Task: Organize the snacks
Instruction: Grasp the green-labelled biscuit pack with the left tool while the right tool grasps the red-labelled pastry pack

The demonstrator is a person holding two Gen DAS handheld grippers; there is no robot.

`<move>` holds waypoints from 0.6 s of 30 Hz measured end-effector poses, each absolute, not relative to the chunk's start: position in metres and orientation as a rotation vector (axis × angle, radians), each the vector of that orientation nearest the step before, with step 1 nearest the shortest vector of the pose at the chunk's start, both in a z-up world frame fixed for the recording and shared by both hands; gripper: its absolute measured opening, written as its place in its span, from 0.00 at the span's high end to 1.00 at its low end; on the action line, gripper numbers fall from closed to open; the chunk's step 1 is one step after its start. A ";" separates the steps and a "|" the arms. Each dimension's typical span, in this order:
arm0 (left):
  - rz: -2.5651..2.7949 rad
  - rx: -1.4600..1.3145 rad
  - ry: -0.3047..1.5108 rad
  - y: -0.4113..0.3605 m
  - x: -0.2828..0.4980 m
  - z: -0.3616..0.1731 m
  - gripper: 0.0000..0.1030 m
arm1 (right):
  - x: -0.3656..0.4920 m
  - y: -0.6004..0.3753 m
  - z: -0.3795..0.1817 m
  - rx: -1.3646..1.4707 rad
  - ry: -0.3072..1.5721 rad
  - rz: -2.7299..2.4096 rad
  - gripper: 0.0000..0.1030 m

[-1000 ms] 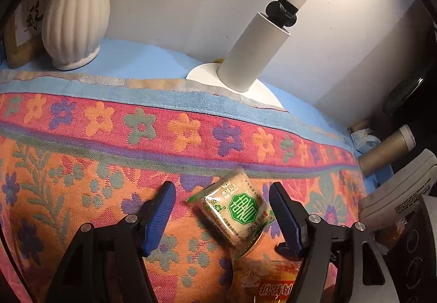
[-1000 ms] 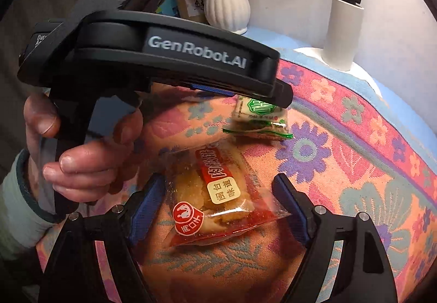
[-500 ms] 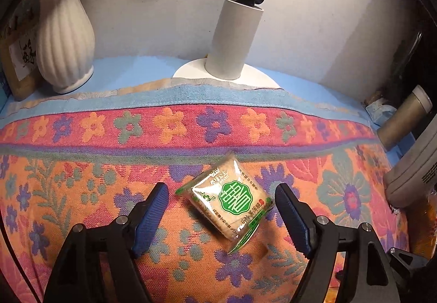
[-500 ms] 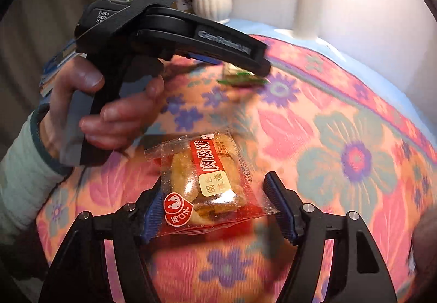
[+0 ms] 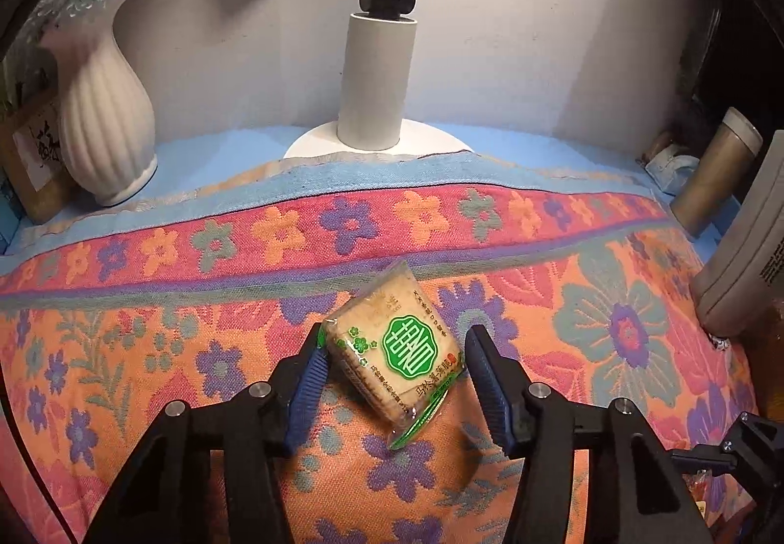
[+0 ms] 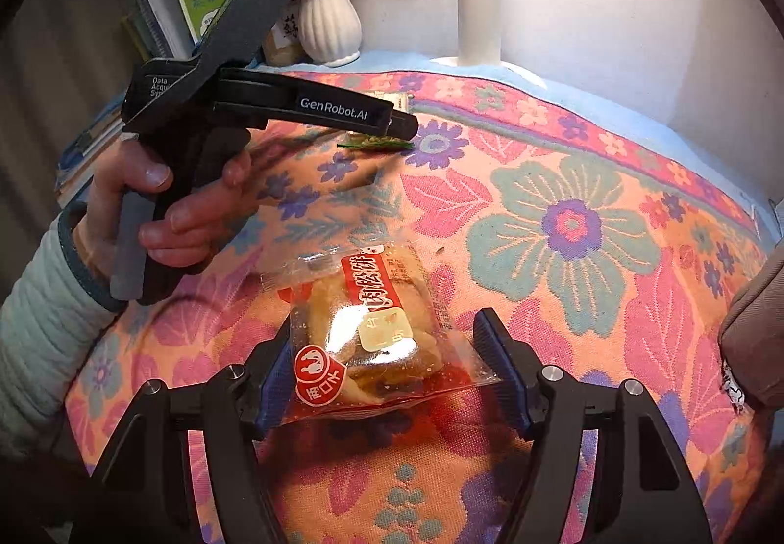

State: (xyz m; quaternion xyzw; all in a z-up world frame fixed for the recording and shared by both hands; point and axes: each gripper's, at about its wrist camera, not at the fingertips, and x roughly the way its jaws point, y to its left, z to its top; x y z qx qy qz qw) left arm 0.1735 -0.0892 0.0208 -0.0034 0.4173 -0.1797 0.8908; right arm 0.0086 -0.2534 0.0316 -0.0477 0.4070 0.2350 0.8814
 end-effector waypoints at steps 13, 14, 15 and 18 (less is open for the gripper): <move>-0.343 -0.132 0.973 -0.082 0.155 0.017 0.42 | -0.029 -0.292 0.030 0.015 0.870 0.463 0.35; -0.319 -0.131 0.959 -0.082 0.157 0.017 0.36 | -0.028 -0.294 0.029 0.027 0.873 0.461 0.35; -0.293 -0.125 0.950 -0.081 0.159 0.017 0.35 | -0.025 -0.295 0.027 0.041 0.877 0.457 0.35; -0.236 -0.112 0.940 -0.073 0.164 0.019 0.35 | -0.023 -0.300 0.026 0.077 0.881 0.474 0.35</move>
